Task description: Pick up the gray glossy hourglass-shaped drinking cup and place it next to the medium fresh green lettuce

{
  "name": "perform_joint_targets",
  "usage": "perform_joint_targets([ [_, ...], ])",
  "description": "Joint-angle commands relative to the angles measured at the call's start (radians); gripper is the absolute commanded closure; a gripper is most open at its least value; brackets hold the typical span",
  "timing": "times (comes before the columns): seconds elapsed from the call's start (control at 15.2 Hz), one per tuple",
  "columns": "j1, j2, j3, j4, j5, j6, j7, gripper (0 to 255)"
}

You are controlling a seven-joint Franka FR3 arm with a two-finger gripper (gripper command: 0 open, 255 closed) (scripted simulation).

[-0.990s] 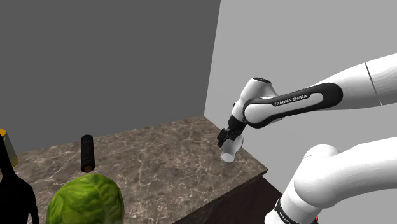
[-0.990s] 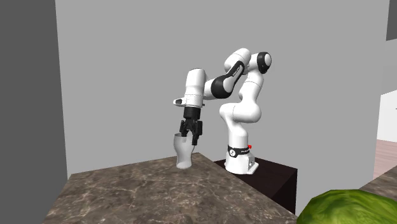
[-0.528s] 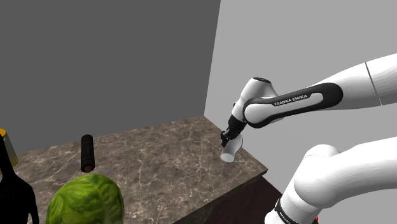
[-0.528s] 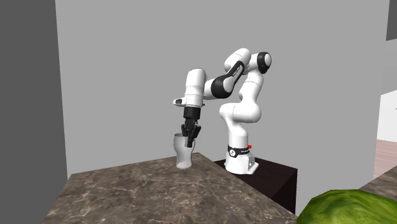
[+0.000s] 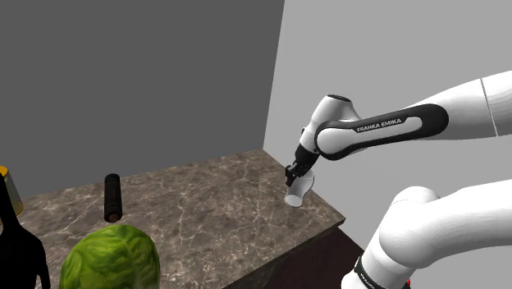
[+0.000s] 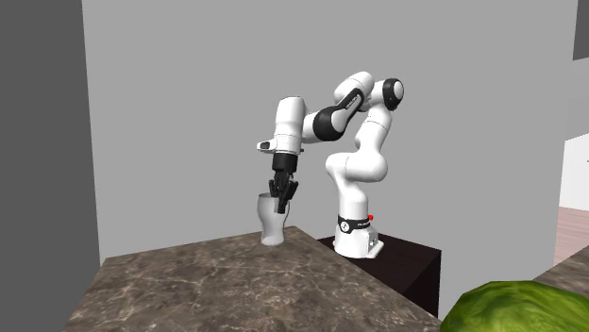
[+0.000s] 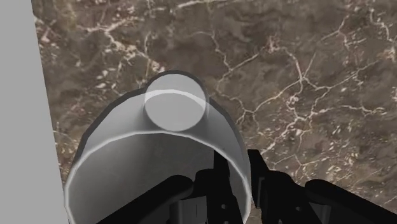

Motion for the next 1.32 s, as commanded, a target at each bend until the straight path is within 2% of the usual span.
perform_joint_targets([
  [0.0,-0.003,-0.021,0.002,0.017,-0.002,-0.038,0.003,255],
  [1.25,-0.012,-0.109,0.020,0.230,-0.005,-0.338,0.026,255],
])
